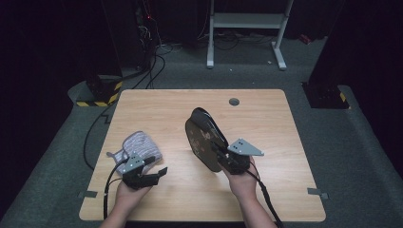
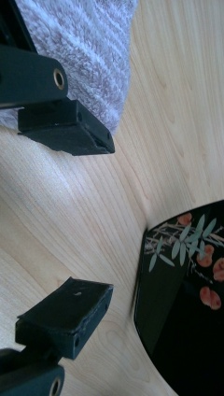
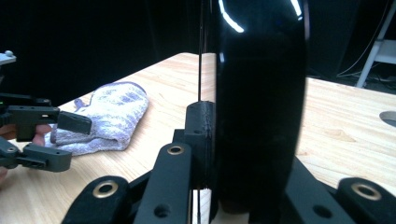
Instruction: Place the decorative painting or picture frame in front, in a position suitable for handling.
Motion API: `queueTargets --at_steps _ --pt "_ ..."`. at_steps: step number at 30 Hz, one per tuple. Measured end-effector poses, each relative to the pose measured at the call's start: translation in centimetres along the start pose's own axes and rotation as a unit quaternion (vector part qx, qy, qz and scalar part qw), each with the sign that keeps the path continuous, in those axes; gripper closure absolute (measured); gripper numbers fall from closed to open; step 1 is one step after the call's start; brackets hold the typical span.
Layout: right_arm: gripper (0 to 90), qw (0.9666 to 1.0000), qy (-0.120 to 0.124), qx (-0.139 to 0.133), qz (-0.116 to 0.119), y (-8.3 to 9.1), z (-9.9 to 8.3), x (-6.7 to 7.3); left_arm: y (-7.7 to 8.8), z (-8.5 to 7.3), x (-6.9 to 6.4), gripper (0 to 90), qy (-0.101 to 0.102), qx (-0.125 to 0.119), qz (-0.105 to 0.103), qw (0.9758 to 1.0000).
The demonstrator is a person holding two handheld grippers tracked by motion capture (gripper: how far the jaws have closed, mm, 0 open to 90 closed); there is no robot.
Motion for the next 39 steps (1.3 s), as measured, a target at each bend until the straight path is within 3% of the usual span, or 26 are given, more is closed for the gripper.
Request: queueTargets --at_steps 8,12,17,29,34,39 --pt "80.9 0.9997 0.004 -0.019 -0.016 3.0 0.2 -0.1 -0.1 0.0 -0.1 27.4 -0.002 0.000 -0.001 1.0000" --pt "80.9 0.9992 -0.016 -0.025 -0.025 3.8 -0.6 -0.8 0.0 0.2 -0.2 27.4 -0.001 -0.004 -0.001 1.0000" --pt "80.8 0.9987 -0.023 -0.035 -0.030 4.6 -1.2 -0.9 -0.1 0.2 -0.2 27.4 -0.002 -0.002 -0.002 1.0000" --pt "80.5 0.9973 -0.046 -0.053 -0.022 4.2 -2.1 -1.9 -0.2 0.1 -0.2 27.4 -0.003 0.001 -0.001 1.0000" --pt "79.5 0.9975 -0.042 -0.053 -0.023 4.2 -2.2 -1.9 -0.1 0.1 -0.2 27.4 -0.002 0.000 -0.001 1.0000" --pt "62.6 0.9979 -0.047 -0.041 -0.019 3.8 -2.5 -2.1 0.0 0.2 -0.1 27.5 0.000 0.000 -0.001 1.0000"
Point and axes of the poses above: each handheld gripper's, and its own axes: y roughly backward along the jaws, z roughly out of its top, x roughly to its left, the point moved 8 cm from there along -y, roughly forward along the jaws, and after that the axes turned 11 degrees about -y, right-handed, at the moved point
